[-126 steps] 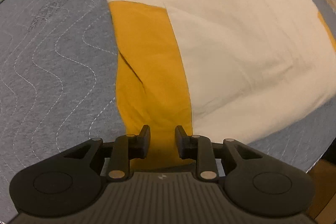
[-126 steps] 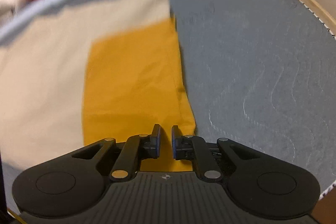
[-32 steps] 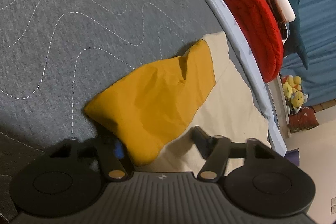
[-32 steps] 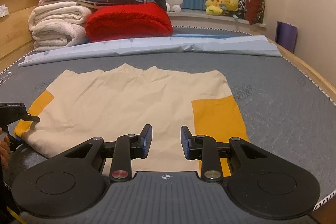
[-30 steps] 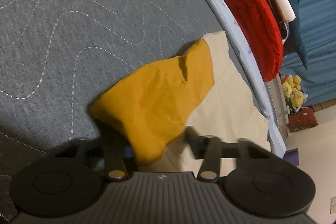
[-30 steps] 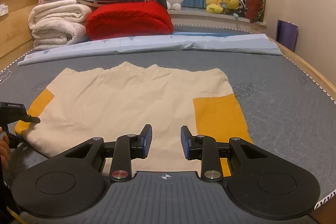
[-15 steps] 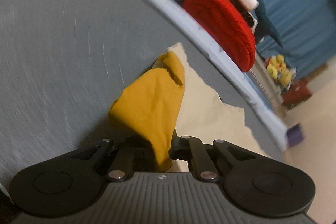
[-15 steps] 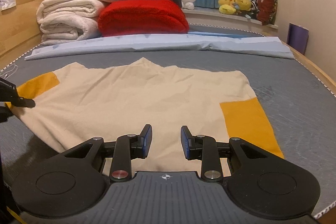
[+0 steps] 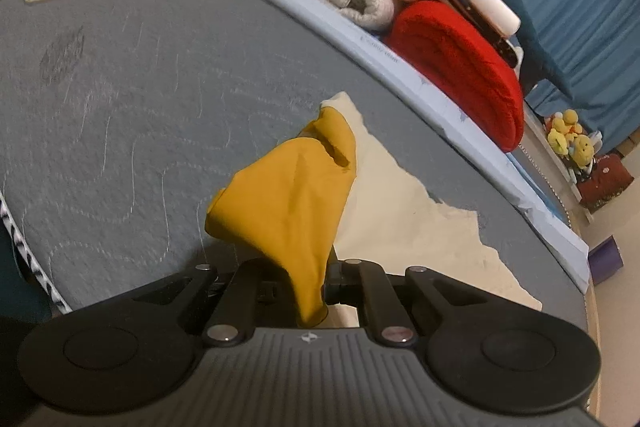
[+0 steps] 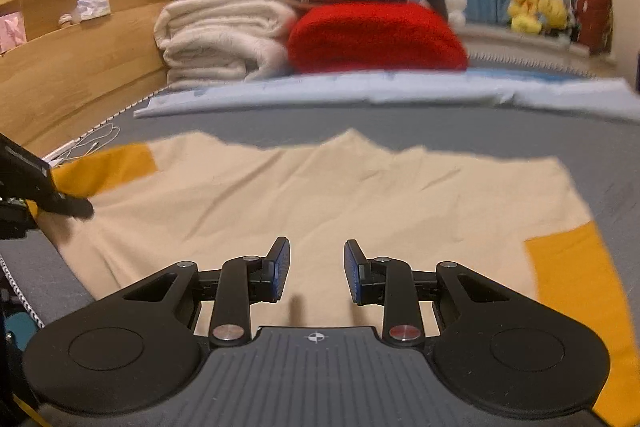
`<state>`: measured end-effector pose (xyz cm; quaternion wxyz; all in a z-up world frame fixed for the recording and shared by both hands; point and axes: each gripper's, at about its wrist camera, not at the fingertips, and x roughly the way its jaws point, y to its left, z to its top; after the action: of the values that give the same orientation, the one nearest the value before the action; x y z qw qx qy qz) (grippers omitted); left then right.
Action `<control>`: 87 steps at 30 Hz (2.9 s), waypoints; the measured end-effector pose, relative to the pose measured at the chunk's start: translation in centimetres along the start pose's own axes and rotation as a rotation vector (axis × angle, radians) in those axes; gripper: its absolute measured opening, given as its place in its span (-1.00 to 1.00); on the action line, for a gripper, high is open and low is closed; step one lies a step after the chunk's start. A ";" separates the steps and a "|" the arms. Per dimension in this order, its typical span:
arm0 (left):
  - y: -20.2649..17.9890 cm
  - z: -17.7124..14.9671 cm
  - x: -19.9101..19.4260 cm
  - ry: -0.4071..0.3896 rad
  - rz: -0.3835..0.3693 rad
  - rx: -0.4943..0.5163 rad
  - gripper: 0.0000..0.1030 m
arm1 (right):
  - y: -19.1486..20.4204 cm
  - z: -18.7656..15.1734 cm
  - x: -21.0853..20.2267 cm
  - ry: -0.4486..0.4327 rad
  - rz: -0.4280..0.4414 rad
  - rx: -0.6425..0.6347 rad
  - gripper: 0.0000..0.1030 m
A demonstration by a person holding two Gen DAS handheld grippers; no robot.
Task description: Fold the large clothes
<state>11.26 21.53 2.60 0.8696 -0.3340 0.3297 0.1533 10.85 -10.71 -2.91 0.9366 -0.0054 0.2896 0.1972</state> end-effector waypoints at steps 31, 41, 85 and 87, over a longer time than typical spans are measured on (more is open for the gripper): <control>-14.6 -6.0 -3.3 -0.187 -0.110 0.460 -0.83 | -15.4 0.6 -13.8 -0.268 -0.312 0.065 -0.43; -31.4 -23.4 -3.3 -0.190 -0.336 0.976 -0.84 | -22.8 -1.2 -19.2 -0.346 -0.378 0.168 -0.41; -22.6 -18.6 12.0 0.564 -0.223 0.848 0.36 | -24.5 -6.7 -9.9 0.211 -0.381 0.449 -0.94; -22.4 -19.2 12.2 0.578 -0.214 0.859 0.37 | -24.6 -7.3 -9.1 0.260 -0.384 0.471 -0.94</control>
<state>22.13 -7.32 -5.62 0.8126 -0.0079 0.5532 -0.1835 9.19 -37.69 -6.58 0.8874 0.1318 0.4380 -0.0579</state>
